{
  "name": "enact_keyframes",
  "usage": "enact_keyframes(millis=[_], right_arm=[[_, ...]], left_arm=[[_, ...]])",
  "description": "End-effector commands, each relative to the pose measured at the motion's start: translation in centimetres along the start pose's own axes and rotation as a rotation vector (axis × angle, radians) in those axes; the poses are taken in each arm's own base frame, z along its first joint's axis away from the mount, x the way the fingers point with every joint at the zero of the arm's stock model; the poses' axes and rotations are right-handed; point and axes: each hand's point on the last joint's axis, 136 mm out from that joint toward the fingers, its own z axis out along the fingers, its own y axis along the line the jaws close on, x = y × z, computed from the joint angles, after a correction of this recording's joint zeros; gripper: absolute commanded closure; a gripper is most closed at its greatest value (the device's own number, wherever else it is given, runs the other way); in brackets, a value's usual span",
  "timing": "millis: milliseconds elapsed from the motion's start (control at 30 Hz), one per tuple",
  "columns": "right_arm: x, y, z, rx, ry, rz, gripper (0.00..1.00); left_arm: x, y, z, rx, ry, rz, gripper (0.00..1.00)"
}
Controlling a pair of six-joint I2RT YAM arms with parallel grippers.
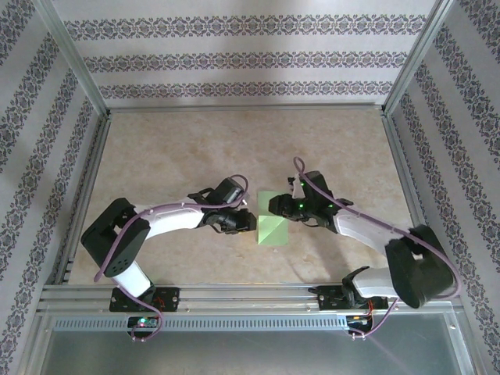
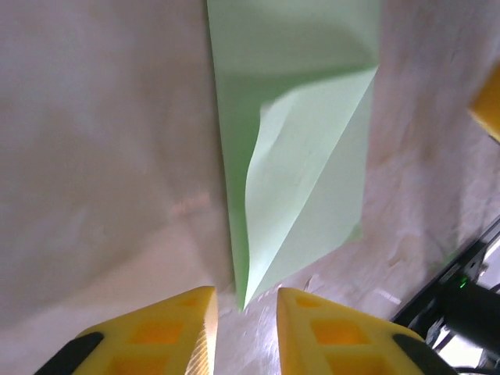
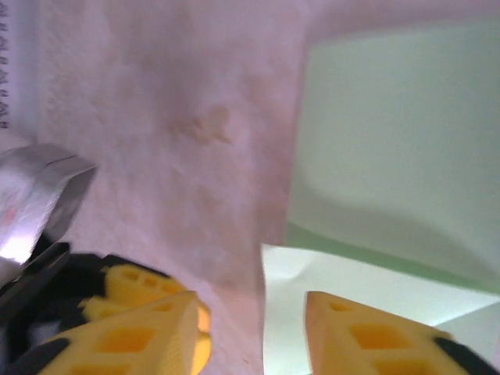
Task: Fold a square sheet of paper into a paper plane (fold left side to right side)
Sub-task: Fold the triangle a second time at the center of the table, then turn over the paper at the center of the table.
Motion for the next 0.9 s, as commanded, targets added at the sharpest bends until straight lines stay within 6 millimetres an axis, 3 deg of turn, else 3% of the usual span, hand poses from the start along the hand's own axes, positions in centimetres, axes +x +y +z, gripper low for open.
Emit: enact_keyframes(millis=[0, 167, 367, 567, 800, 867], right_arm=[[-1.4, -1.8, -1.8, 0.07, -0.081, 0.004, 0.48], [-1.5, -2.9, -3.3, 0.044, -0.118, 0.065, 0.27], [-0.5, -3.5, -4.2, 0.03, -0.14, 0.101, 0.02], [0.4, -4.2, -4.3, 0.026, -0.136, 0.131, 0.02], [1.1, -4.6, -3.9, 0.026, -0.103, 0.132, 0.08], [1.4, -4.5, -3.6, 0.02, -0.082, 0.129, 0.12]], left_arm=[[-2.9, -0.7, -0.3, 0.057, -0.094, 0.022, 0.71], [-4.6, -0.8, 0.7, 0.048, -0.088, 0.072, 0.68], [-5.1, -0.9, 2.4, 0.053, -0.04, 0.095, 0.66], [-5.7, -1.0, 3.4, 0.061, -0.038, 0.088, 0.67], [-6.0, -1.4, 3.4, 0.083, -0.052, 0.086, 0.96], [-6.0, -1.5, 2.9, 0.085, -0.066, 0.092, 0.99]])
